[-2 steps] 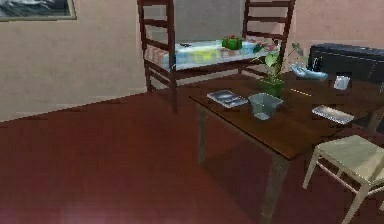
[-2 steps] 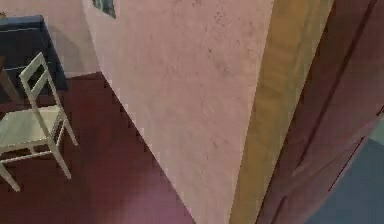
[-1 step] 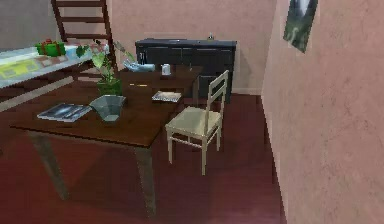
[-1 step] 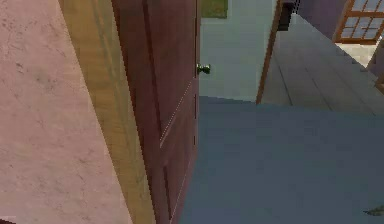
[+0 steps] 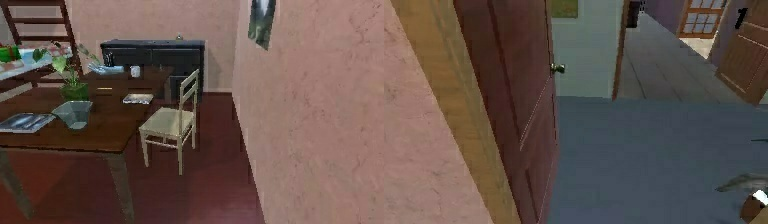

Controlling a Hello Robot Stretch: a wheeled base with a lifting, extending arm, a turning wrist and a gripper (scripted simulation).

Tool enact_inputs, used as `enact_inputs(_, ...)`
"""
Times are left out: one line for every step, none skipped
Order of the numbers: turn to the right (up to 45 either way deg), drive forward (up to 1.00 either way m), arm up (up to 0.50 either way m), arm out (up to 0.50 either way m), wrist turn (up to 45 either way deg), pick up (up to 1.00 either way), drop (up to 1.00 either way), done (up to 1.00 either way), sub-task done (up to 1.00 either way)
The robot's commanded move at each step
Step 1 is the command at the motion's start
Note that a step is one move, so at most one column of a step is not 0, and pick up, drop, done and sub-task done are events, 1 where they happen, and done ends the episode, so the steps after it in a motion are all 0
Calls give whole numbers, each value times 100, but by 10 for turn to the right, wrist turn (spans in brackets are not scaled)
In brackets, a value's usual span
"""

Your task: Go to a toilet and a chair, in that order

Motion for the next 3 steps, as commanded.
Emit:
enact_inputs(0, 65, 0, 0, 0, 0, 0, 0, 0)
enact_inputs(-90, 0, 0, 0, 0, 0, 0, 0, 0)
enact_inputs(0, 0, 0, 0, 0, 0, 0, 100, 0)
